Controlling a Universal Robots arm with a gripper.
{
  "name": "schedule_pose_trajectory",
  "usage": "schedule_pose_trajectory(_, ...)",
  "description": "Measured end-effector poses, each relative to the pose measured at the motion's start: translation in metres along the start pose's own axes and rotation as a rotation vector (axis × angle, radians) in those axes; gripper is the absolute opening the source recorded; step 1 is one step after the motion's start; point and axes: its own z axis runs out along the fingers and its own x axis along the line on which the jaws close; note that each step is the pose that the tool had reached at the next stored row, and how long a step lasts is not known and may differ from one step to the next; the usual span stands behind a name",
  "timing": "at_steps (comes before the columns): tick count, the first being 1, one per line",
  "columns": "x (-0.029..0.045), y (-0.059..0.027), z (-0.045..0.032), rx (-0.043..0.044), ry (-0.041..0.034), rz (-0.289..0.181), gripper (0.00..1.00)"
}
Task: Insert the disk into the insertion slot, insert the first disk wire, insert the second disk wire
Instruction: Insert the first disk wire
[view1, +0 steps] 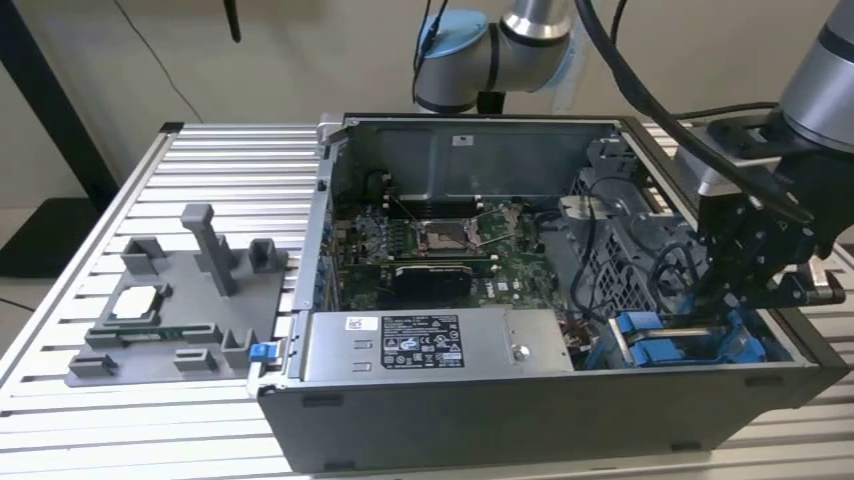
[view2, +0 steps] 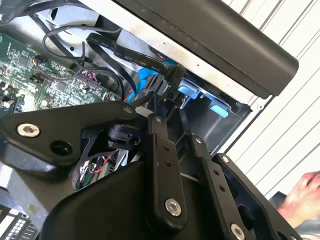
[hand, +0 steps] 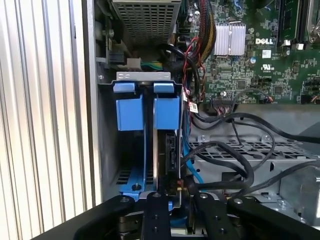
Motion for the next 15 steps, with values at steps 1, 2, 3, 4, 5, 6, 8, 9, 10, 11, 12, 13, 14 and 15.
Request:
schedule_pose_trajectory(1,0.0,-0.0001,-0.0015,0.0,-0.0001,0.0,1.0)
schedule_pose_trajectory(2,-0.0001,-0.0002,-0.0029,0.0,-0.0001,0.0,1.0)
schedule_pose_trajectory(3,-0.0001,-0.0003,-0.0044,0.0,0.0,0.0,1.0)
schedule_pose_trajectory(4,-0.0002,-0.0004,-0.0057,0.0,-0.0001,0.0,1.0)
schedule_pose_trajectory(5,-0.0002,-0.0006,-0.0075,0.0,0.0001,0.0,1.0)
schedule_pose_trajectory(6,-0.0003,-0.0007,-0.0091,0.0,0.0,0.0,1.0)
schedule_pose_trajectory(8,-0.0004,-0.0009,-0.0123,-0.0001,0.0,0.0,1.0)
schedule_pose_trajectory(9,-0.0004,-0.001,-0.014,-0.0001,-0.0001,0.0,1.0)
schedule_pose_trajectory(10,-0.0005,-0.0011,-0.0156,-0.0001,-0.0001,0.0,1.0)
schedule_pose_trajectory(11,-0.0005,-0.0012,-0.0169,-0.0001,-0.0001,0.0,1.0)
schedule_pose_trajectory(12,-0.0005,-0.0013,-0.0176,-0.0001,-0.0002,0.0,1.0)
schedule_pose_trajectory(13,-0.0005,-0.0013,-0.0181,-0.0001,-0.0002,0.0,1.0)
schedule_pose_trajectory(14,-0.0006,-0.0013,-0.0181,-0.0001,-0.0002,0.0,1.0)
schedule_pose_trajectory(15,-0.0006,-0.0013,-0.0181,-0.0001,-0.0003,0.0,1.0)
